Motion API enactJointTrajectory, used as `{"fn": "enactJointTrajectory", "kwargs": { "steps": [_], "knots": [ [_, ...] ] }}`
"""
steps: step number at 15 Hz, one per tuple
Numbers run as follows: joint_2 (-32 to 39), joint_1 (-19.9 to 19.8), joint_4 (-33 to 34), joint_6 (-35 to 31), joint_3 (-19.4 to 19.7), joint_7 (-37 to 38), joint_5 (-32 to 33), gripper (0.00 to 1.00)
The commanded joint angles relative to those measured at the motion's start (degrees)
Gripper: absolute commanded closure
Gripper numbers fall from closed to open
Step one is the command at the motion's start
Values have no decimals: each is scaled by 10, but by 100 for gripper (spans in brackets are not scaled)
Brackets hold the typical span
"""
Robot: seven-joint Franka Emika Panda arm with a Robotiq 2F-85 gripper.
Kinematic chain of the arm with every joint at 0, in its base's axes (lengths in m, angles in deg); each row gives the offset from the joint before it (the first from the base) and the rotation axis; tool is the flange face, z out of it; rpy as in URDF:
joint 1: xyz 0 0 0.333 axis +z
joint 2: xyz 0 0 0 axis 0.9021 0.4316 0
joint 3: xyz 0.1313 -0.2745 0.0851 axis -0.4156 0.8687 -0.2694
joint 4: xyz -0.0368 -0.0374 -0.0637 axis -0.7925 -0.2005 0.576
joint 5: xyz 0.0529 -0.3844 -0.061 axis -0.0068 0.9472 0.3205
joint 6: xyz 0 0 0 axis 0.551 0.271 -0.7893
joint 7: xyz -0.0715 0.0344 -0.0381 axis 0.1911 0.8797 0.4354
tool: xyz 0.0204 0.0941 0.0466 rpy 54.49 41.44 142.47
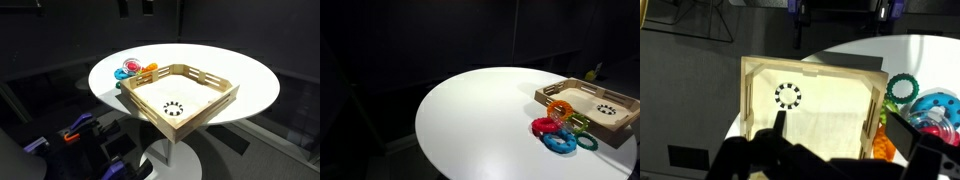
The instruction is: Remove the striped ring from the cart and put it on the counter
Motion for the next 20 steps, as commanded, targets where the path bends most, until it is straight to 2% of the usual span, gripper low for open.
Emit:
{"fn": "enactJointTrajectory", "kwargs": {
  "steps": [1,9,12,13,20],
  "knots": [
    [55,-17,16,-53,9,22,-9,0],
    [162,-37,6,-155,10,68,-4,0],
    [183,-31,17,-141,15,51,-17,0],
    [173,-33,0,-154,10,62,-2,0],
    [186,-35,7,-156,14,62,-11,0]
  ]
}}
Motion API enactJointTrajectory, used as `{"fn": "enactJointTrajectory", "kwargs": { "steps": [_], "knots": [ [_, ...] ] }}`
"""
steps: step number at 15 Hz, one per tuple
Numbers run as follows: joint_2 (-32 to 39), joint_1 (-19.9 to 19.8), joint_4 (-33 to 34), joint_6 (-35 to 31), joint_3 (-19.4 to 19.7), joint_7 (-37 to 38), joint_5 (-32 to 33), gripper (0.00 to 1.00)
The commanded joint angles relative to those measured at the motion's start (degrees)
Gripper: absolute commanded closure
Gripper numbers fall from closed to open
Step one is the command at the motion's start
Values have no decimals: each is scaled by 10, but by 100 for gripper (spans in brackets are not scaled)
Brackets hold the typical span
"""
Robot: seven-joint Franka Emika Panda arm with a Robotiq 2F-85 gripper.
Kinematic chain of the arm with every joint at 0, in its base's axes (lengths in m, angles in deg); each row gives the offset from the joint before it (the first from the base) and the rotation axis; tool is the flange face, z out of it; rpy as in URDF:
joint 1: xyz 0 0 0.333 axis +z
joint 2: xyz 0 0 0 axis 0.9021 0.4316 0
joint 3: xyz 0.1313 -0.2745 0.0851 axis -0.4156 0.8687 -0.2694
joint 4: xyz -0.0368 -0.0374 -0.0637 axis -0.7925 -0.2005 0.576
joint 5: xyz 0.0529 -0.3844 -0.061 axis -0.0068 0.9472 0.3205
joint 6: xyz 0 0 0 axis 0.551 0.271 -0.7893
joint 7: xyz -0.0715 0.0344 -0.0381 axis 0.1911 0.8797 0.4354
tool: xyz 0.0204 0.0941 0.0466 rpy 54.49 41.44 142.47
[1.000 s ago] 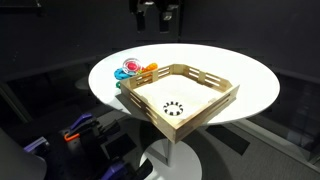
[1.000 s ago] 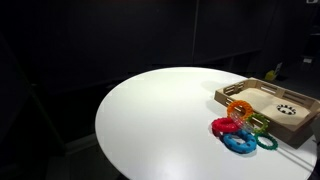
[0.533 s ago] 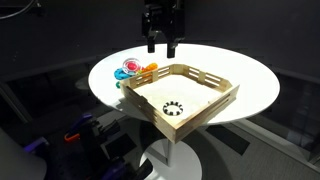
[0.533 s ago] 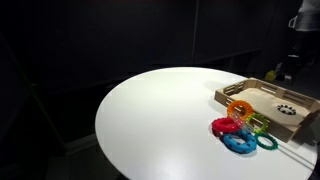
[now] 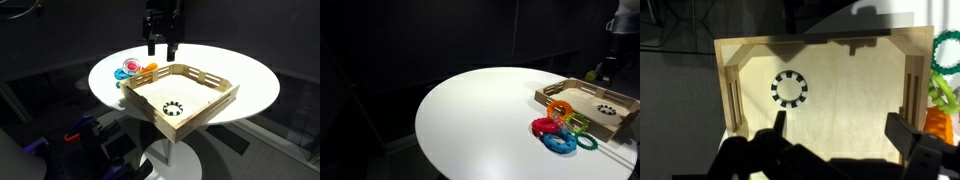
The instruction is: Remove the striped ring from the cart and put it on the counter
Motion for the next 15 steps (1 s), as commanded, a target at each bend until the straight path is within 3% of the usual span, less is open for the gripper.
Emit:
{"fn": "enactJointTrajectory", "kwargs": {
  "steps": [1,8,15],
  "knots": [
    [6,-5,0,-10,4,5,-3,0],
    [23,-20,-23,-64,21,15,-5,0],
    [79,-22,-53,-166,31,10,-30,0]
  ]
}}
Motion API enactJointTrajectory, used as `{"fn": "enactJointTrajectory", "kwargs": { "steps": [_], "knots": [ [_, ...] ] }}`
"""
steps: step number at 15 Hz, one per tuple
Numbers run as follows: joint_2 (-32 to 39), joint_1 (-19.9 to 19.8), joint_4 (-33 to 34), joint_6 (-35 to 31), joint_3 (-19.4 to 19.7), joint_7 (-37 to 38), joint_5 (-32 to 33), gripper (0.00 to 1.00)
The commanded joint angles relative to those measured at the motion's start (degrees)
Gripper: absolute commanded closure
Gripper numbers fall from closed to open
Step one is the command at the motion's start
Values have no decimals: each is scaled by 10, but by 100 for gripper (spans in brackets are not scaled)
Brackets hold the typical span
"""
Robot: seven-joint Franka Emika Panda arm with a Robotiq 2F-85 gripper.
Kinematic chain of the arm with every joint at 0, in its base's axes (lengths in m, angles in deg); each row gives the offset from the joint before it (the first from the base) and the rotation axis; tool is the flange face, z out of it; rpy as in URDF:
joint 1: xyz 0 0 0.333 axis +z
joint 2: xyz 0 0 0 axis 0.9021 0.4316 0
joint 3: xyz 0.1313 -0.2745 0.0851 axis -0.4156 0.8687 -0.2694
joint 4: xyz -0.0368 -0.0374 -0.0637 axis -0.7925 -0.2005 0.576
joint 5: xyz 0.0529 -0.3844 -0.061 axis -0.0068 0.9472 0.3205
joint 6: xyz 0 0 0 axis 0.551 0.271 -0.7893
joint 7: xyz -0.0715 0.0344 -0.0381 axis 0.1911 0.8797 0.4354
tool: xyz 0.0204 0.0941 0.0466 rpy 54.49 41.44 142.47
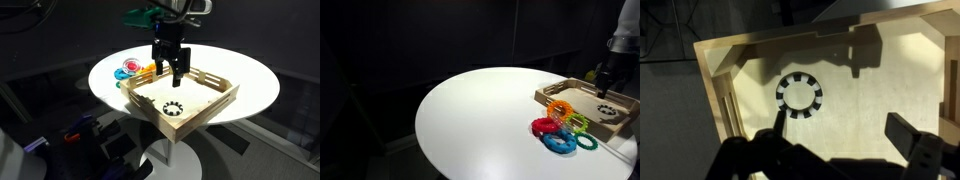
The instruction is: Remove the striped ring from the cart and put it on the counter
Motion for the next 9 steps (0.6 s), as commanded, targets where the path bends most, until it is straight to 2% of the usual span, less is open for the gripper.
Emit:
{"fn": "enactJointTrajectory", "kwargs": {
  "steps": [1,9],
  "knots": [
    [29,0,-9,-53,0,7,-14,0],
    [93,4,-11,-125,1,8,-15,0]
  ]
}}
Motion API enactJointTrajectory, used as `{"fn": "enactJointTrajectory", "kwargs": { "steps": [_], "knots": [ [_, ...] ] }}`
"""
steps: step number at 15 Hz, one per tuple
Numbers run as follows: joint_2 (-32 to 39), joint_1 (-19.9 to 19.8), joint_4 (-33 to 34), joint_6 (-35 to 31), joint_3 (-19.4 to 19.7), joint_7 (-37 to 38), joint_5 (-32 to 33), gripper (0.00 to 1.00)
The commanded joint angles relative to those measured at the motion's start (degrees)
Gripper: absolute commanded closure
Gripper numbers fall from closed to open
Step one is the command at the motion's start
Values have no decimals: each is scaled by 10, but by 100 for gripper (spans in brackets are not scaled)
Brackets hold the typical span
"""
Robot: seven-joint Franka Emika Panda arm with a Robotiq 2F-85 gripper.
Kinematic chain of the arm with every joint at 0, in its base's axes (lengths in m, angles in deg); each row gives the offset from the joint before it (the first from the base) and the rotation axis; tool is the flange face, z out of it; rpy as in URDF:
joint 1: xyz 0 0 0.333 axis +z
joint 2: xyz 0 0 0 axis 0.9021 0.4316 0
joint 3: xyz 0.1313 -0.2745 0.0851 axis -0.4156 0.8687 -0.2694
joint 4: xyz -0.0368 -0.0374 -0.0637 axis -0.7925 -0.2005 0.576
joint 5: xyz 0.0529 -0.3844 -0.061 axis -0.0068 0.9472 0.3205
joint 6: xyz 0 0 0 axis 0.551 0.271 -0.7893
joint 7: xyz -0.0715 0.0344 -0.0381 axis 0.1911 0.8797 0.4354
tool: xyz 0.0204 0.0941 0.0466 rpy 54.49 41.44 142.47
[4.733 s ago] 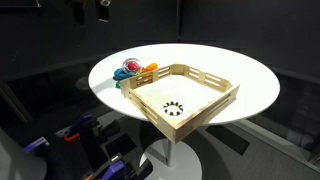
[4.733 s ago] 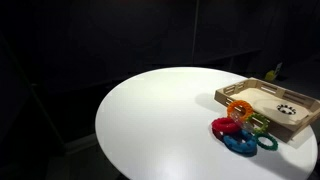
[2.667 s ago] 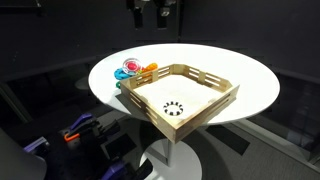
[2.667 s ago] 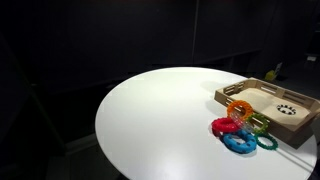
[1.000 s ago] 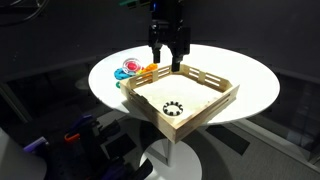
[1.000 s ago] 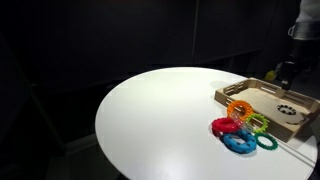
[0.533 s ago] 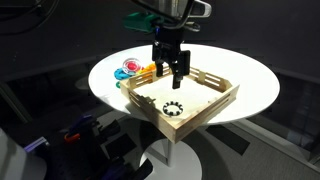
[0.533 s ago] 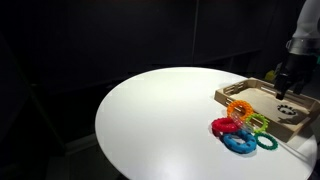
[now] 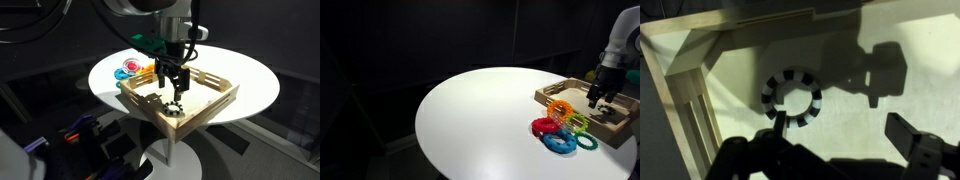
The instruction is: Remove the striped ring from the cart and put it on the counter
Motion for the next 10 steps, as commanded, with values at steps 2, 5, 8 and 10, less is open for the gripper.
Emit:
{"fn": "enactJointTrajectory", "kwargs": {
  "steps": [2,5,8,10],
  "knots": [
    [25,6,1,-25,0,7,-11,0],
    [33,8,0,-29,-1,-3,-28,0],
    [36,10,-1,-32,-2,-8,-48,0],
    [38,11,-1,-33,-2,-10,-61,0]
  ]
}}
